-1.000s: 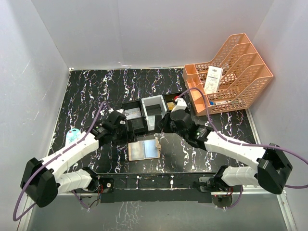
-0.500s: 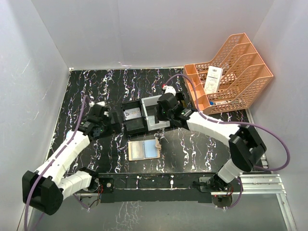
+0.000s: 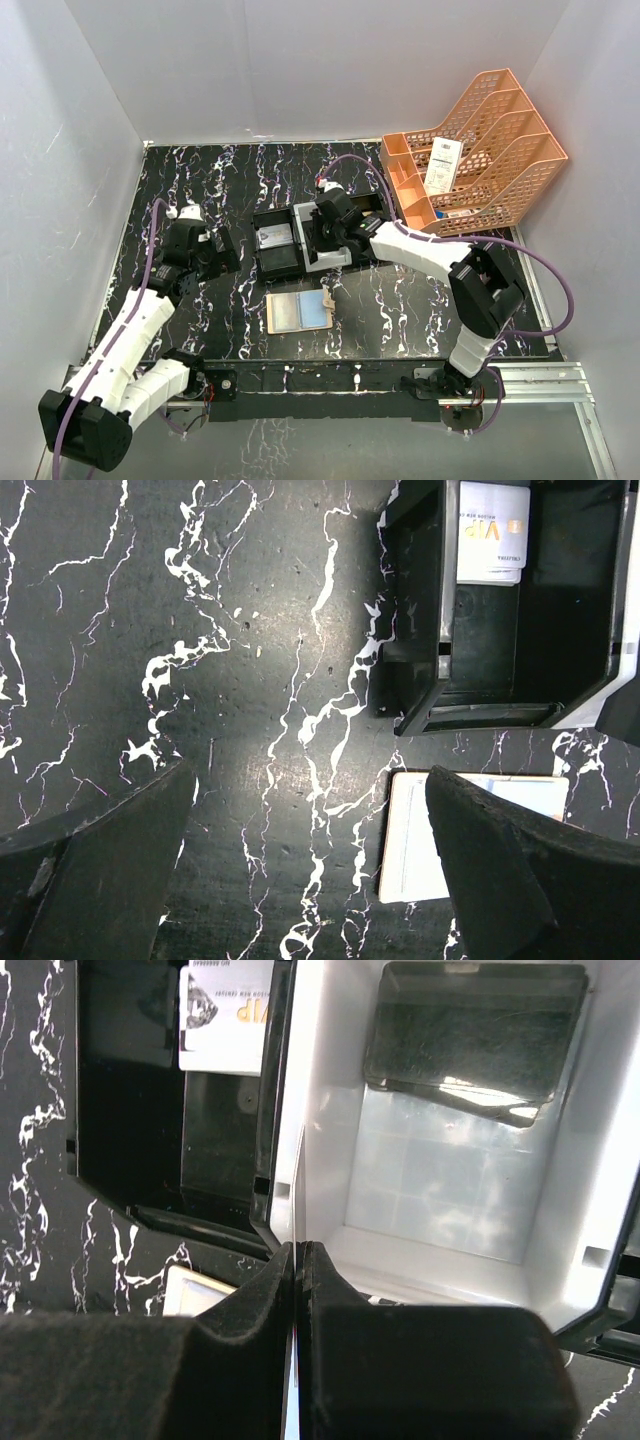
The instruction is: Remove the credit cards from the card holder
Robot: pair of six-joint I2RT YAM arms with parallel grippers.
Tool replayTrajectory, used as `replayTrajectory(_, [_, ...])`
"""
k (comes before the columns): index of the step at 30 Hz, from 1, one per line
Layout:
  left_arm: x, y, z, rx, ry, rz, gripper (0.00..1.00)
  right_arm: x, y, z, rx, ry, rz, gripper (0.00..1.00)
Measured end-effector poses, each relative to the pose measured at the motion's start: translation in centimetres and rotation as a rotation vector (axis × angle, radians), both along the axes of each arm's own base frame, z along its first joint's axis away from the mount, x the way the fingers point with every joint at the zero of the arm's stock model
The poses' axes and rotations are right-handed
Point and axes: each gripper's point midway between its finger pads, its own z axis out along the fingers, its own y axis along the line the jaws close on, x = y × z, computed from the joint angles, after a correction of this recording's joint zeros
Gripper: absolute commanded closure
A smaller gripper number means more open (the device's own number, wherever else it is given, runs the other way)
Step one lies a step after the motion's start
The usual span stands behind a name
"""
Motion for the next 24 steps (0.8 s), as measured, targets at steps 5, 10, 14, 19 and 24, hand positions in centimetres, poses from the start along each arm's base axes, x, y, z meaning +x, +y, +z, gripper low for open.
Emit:
replayTrajectory(5, [0.2,0.0,-1.0,0.015,0.037,-0.005,0.01,-0.7,0.7,-0.3,0.031,0.044,0.028,1.00])
replayTrajectory(10, [0.1,0.1,-1.8,0.026,0.063,-0.004,0.01,-1.2,1.0,-0.5,0.048,0.070,0.041,1.00])
replayTrajectory(14, [0.1,0.1,-1.8,0.027,0.061,-0.003,0.01,-0.8,0.7,-0.5,0.025,0.046,0.042,1.00])
replayTrajectory(19, [0.1,0.1,-1.8,0.028,0.060,-0.001,0.01,0.8,-0.4,0.5,-0.059,-0.077,0.062,1.00])
replayTrajectory(24, [0.1,0.1,-1.7,0.027,0.056,-0.001,0.01,2.4,-1.0,3.7,-0.128,-0.365,0.215,1.00])
